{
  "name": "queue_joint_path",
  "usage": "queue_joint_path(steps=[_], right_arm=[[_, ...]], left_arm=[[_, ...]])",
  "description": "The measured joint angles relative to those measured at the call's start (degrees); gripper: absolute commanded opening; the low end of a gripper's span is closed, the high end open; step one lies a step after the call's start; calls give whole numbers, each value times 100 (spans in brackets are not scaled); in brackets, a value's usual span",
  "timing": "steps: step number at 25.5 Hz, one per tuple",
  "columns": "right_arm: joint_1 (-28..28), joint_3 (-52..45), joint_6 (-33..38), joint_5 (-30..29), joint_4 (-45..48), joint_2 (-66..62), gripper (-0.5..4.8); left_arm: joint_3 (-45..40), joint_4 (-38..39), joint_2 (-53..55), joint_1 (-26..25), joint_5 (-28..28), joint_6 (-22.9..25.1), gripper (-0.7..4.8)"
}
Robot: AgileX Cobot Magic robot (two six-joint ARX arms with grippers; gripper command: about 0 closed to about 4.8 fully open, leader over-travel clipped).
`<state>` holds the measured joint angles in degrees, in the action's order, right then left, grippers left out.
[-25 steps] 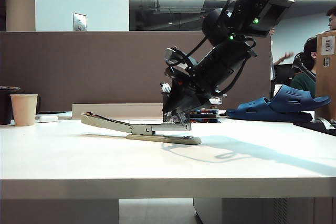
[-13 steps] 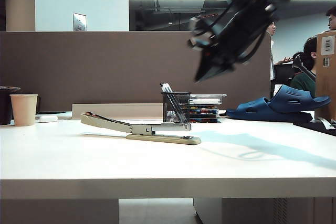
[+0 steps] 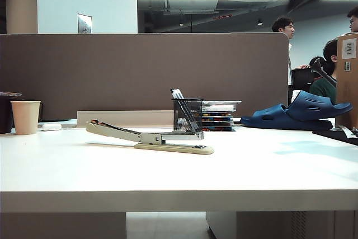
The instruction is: Pick up a set of staples and put them into the open stapler.
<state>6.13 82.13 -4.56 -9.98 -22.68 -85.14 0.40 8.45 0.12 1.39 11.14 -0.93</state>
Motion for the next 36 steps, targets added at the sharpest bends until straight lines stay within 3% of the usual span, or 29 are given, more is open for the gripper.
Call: queue_joint_path(steps=[3, 13, 23, 36], right_arm=[[-260, 2, 0, 151, -400, 553, -6], [-385, -245, -129, 160, -1390, 1727, -6], [-385, -2896, -17, -144, -1093, 4194, -6], [-378, -4763, 22, -160, -420, 6199, -6]], left_arm=[[0, -2, 0, 0, -439, -2, -6], [0, -181, 0, 0, -490, 0, -6], [0, -179, 0, 0, -450, 0, -6], [0, -177, 0, 0, -450, -2, -6]])
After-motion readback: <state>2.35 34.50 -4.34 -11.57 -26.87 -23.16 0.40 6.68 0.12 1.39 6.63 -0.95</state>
